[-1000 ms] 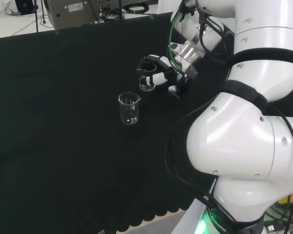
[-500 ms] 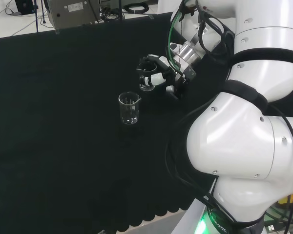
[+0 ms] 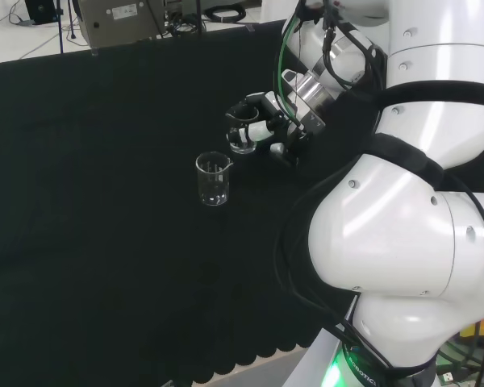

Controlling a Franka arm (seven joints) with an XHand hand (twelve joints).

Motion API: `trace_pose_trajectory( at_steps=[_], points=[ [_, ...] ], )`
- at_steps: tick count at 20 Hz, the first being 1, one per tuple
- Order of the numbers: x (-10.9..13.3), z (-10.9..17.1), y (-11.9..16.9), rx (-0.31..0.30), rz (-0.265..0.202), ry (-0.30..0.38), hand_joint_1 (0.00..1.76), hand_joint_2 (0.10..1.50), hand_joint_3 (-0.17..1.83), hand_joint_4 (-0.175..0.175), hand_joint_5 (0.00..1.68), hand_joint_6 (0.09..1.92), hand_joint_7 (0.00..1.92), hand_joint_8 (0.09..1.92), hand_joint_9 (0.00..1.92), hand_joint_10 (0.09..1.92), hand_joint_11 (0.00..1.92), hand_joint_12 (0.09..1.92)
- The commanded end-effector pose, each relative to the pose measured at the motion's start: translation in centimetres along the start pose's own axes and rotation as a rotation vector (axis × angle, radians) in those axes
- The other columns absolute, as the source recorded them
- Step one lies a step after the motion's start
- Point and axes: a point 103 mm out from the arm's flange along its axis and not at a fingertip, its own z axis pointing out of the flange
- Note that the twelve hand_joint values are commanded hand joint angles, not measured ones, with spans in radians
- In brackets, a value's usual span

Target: Pick up the beaker on the right.

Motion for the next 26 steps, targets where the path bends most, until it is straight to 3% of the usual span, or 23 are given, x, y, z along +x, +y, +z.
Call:
trace_pose_trajectory(
  at_steps=[1, 4, 8, 12, 15, 19, 26],
  points=[
    [2.9, -3.7, 0.4, -0.148, -0.076, -0.104, 1.42, 0.79, 0.34, -0.165, 1.23, 0.61, 1.22, 0.7, 1.54, 0.09, 1.23, 0.72],
    [5.0, -5.4, 0.5, -0.115, -0.128, -0.196, 1.42, 0.88, 0.15, -0.175, 1.3, 0.44, 1.25, 0.6, 1.54, 0.09, 1.25, 0.7],
    [7.3, -7.1, -0.4, -0.052, -0.162, -0.284, 1.42, 0.87, 0.15, -0.175, 1.36, 0.33, 1.31, 0.45, 1.57, 0.09, 1.3, 0.67],
    [8.7, -8.3, -2.4, -0.012, -0.142, -0.341, 1.43, 0.83, 0.21, -0.175, 1.38, 0.29, 1.35, 0.4, 1.58, 0.09, 1.33, 0.65],
    [9.4, -8.6, -5.0, 0.034, -0.118, -0.379, 1.43, 0.75, 0.37, -0.175, 1.4, 0.28, 1.36, 0.4, 1.6, 0.09, 1.37, 0.61],
    [10.1, -8.7, -8.4, 0.059, -0.094, -0.403, 1.39, 0.73, 0.41, -0.175, 1.4, 0.3, 1.39, 0.37, 1.66, 0.09, 1.39, 0.6],
    [12.3, -8.7, -12.4, 0.082, -0.1, -0.441, 1.33, 0.72, 0.46, -0.175, 1.39, 0.34, 1.46, 0.29, 1.76, 0.09, 1.4, 0.58]
  ],
)
